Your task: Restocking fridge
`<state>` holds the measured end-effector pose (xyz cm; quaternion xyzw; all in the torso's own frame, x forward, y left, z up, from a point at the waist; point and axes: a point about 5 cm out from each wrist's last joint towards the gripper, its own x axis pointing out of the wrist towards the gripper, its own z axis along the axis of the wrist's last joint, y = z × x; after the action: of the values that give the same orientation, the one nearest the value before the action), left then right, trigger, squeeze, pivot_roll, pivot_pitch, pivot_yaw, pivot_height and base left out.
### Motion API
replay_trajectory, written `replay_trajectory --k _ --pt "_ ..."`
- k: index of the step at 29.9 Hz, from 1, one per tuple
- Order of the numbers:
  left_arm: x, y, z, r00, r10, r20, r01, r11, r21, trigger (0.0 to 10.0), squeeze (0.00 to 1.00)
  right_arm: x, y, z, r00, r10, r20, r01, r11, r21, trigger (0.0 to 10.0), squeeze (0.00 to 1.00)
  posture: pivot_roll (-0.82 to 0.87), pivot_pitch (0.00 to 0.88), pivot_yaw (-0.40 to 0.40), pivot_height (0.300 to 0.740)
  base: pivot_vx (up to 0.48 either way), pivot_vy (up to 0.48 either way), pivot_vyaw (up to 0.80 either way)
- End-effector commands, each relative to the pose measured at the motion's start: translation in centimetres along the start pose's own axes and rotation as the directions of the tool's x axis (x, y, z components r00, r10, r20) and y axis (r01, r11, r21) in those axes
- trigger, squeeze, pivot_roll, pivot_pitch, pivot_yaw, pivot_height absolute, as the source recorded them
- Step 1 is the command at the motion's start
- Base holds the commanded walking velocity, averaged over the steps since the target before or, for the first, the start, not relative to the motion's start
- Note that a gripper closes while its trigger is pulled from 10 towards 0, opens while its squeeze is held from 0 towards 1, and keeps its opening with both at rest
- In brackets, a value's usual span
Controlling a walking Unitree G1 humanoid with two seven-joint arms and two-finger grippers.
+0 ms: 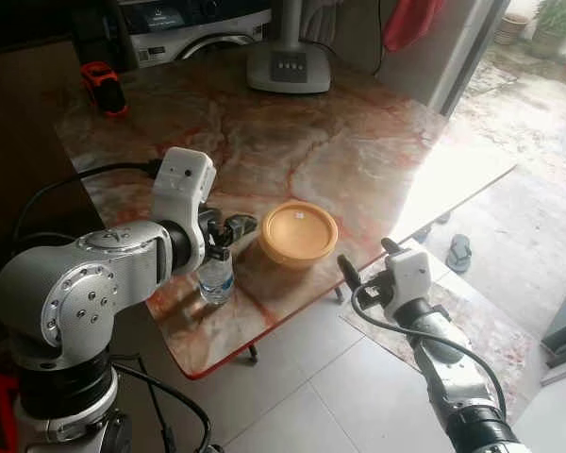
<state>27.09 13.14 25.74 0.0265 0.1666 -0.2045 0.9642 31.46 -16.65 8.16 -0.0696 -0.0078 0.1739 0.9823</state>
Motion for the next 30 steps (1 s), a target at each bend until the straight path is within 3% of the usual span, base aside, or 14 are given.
replay_trajectory --k 1,9,10,11,19,28,30 --pt "-0.4 0.0 0.6 1.0 0.014 0.022 -0.014 1.0 0.017 0.0 0.0 0.0 0.0 -0.2 1.0 0.005 -0.012 -0.005 1.0 -0.002 10.0 0.0 0.09 0.106 -0.085 0.74 0.0 0.0 0.0" --pt "-0.5 0.1 0.7 1.0 0.023 0.018 -0.024 1.0 0.015 0.0 0.0 0.0 0.0 -0.3 1.0 0.009 -0.014 -0.009 1.0 0.0 10.0 0.0 0.09 0.106 -0.086 0.74 0.0 0.0 0.0" --pt "-0.6 0.1 0.7 1.0 0.019 0.016 -0.019 1.0 0.014 8.7 0.0 0.0 0.1 -0.3 1.0 0.01 -0.016 -0.01 1.0 -0.001 10.0 0.0 0.1 0.107 -0.088 0.74 0.0 0.0 0.0" --pt "-0.6 0.0 0.6 1.0 0.005 0.012 -0.005 1.0 0.014 10.0 0.0 0.0 0.1 -0.3 1.0 0.013 -0.018 -0.013 1.0 0.0 10.0 0.0 0.1 0.107 -0.088 0.74 0.0 0.0 0.0" --pt "-1.1 0.3 0.4 1.0 -0.019 -0.009 0.02 0.999 0.044 10.0 0.0 0.0 0.2 -0.4 1.0 0.018 -0.021 -0.018 1.0 0.005 10.0 0.0 0.1 0.104 -0.087 0.74 0.0 0.0 0.0" --pt "-1.5 0.2 0.0 0.998 -0.03 -0.051 0.036 0.991 0.13 10.0 0.0 0.1 0.3 -0.5 0.999 0.029 -0.025 -0.029 1.0 0.007 10.0 0.0 0.1 0.089 -0.079 0.74 0.0 0.0 0.0" --pt "-1.6 -0.4 0.5 0.997 -0.063 0.044 0.053 0.979 0.199 10.0 0.0 0.1 0.4 -0.6 0.999 0.031 -0.026 -0.031 0.999 0.009 10.0 0.0 0.1 0.085 -0.078 0.74 0.0 0.0 0.0"
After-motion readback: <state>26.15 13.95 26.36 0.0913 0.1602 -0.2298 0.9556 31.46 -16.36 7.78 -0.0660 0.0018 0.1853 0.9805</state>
